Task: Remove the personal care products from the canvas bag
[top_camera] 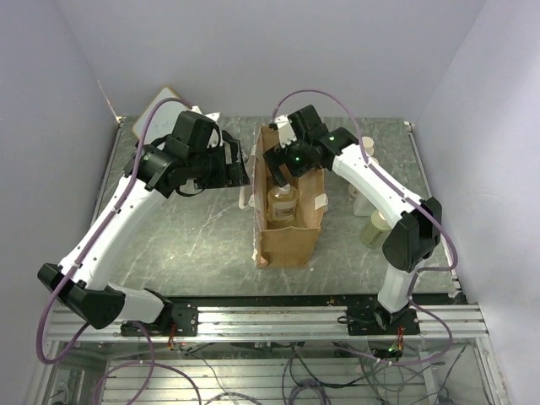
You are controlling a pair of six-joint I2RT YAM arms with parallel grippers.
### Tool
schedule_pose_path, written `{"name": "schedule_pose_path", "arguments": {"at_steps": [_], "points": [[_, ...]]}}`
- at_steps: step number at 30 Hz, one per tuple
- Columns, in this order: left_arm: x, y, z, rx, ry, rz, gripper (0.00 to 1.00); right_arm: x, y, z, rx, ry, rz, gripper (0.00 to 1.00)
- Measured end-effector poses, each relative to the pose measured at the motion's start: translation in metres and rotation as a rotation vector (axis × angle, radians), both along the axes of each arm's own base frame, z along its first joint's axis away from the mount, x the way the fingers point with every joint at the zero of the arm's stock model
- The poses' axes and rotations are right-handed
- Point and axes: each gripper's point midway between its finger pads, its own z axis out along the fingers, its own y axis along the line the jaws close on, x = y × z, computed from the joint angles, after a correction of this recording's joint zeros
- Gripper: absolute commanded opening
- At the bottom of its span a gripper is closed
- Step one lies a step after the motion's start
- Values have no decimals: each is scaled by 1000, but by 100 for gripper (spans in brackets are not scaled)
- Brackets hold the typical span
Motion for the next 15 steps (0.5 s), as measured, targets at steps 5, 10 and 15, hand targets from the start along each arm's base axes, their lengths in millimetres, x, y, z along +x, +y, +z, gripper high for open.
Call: {"name": "schedule_pose_path", "arguments": {"at_steps": [5, 10, 15], "points": [[10, 3, -7, 45, 5, -3, 88, -22, 7, -11, 3, -29, 251, 94], [24, 7, -10, 95, -6, -7, 88, -37, 7, -11, -29, -100, 482, 92], [35, 16, -16, 133, -4, -6, 88, -33, 8, -16, -75, -158, 619, 76]]}}
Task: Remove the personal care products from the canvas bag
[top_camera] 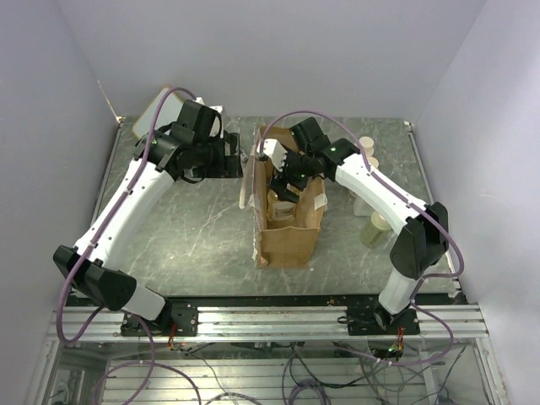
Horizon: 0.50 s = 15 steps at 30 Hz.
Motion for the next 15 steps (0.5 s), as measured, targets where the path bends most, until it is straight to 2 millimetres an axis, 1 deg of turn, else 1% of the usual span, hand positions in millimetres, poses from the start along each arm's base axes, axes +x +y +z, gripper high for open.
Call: {"name": "schedule_pose_path", "arguments": {"at_steps": [4, 7, 9, 13, 15], "points": [[9, 8, -4, 30, 0, -1, 88, -2, 3, -15, -31, 4, 104, 74], [15, 13, -2, 52, -14, 0, 88, -5, 2, -31, -58, 12, 154, 74], [16, 14, 0, 60, -24, -7, 87, -7, 0, -43, -78, 22, 180, 74], [16, 15, -1, 73, -29, -17, 88, -5, 1, -59, -97, 33, 211, 73], [16, 16, -1, 81, -31, -17, 88, -5, 2, -66, -96, 38, 224, 70]]}}
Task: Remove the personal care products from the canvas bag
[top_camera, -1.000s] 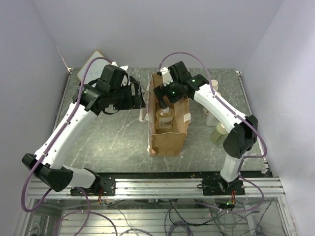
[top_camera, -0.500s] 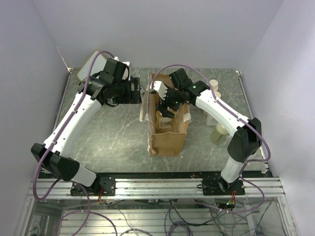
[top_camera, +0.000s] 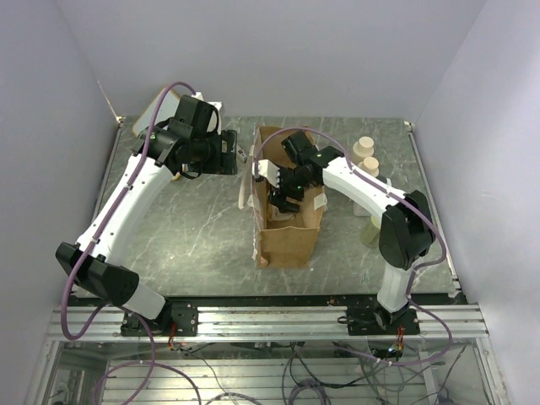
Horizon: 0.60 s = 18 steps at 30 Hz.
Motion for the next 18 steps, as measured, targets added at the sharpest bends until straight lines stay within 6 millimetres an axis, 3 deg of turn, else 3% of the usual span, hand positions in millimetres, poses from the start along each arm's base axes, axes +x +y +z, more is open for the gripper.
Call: {"name": "schedule_pose_path", "arguments": {"at_steps": [9, 14, 18], "points": [[-1, 2, -1, 12, 2, -1, 87, 3, 6, -5, 31, 1, 28, 27], [-2, 2, 0, 7, 2, -1, 87, 4, 4, -3, 67, 0, -47, 6], [-5, 1, 7, -14, -10, -1, 87, 22, 0, 16, 144, -37, -188, 0]]}}
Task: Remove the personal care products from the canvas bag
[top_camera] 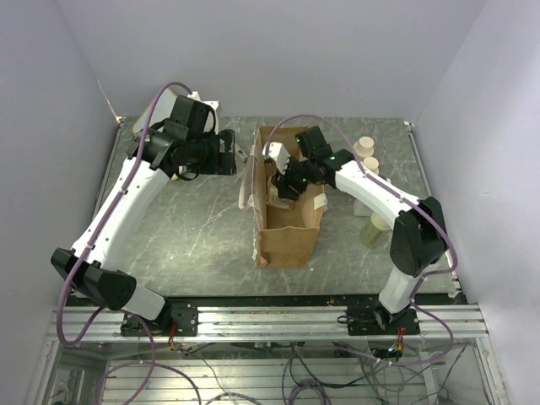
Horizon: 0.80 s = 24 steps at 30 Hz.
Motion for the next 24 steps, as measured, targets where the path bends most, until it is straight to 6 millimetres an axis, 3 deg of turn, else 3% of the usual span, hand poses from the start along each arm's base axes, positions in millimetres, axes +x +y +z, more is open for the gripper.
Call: {"name": "schedule_pose_path", "arguments": {"at_steps": [5, 11, 15, 19, 24], "points": [[-11, -3, 15, -60, -20, -11, 86, 19, 5, 56, 210, -62, -176, 0], [-24, -8, 13, -116, 1, -25, 86, 11, 9, 119, 503, -24, -404, 0], [-27, -14, 6, -147, 36, -31, 86, 6, -3, 151, 678, 33, -593, 0], [-29, -17, 6, -159, 41, -38, 85, 5, -33, 186, 847, 73, -800, 0], [-30, -21, 8, -183, 46, -52, 85, 4, -114, 248, 1089, -19, -1122, 0]]}}
